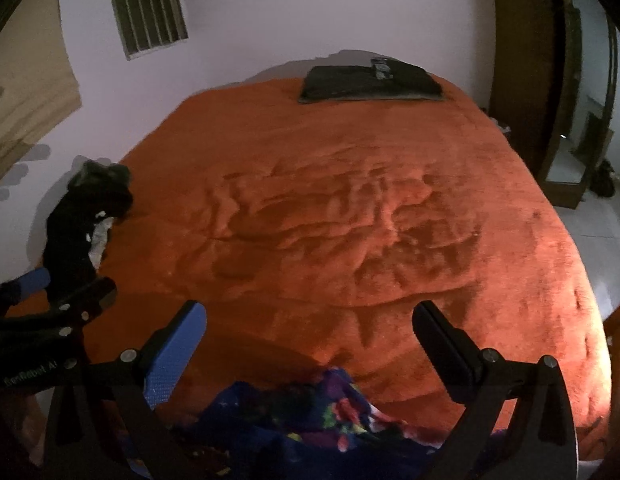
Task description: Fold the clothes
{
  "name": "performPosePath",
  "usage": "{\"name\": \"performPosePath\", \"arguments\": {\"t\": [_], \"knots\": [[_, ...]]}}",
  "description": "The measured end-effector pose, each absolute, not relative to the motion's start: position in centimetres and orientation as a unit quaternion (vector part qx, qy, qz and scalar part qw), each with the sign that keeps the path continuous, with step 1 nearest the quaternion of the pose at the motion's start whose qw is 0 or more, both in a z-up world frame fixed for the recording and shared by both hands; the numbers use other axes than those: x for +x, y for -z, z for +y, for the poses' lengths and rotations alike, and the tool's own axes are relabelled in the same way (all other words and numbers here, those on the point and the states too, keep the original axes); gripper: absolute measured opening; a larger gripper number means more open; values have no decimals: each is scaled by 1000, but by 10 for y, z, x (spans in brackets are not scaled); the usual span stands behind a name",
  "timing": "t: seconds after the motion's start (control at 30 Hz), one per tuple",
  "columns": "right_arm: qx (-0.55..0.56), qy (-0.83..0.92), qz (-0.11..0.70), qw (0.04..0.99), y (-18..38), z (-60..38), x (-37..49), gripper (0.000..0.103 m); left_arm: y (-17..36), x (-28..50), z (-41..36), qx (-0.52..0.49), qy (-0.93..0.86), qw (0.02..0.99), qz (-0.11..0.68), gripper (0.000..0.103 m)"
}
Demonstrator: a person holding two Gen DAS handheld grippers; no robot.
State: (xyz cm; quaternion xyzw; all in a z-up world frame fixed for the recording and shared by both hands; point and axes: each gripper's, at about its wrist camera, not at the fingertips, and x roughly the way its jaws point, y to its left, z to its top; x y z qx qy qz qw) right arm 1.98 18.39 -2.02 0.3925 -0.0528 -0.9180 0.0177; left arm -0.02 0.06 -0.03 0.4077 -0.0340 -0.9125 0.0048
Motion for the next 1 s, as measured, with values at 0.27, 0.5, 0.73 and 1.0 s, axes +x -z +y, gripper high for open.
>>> {"name": "performPosePath", "arguments": {"t": [0.27, 0.5, 0.73, 1.0], "knots": [[390, 918, -69, 22, 17, 190, 21, 103, -2, -5, -12, 422, 906, -27, -11, 102], [388, 918, -81, 24, 14, 194, 21, 103, -4, 4, 11, 404, 912, 12, -63, 102], [388, 918, -82, 23, 13, 194, 22, 103, -5, 4, 12, 402, 913, 9, -64, 102], [388, 919, -74, 19, 14, 194, 21, 103, -3, 2, 12, 403, 913, 5, -63, 102]]}}
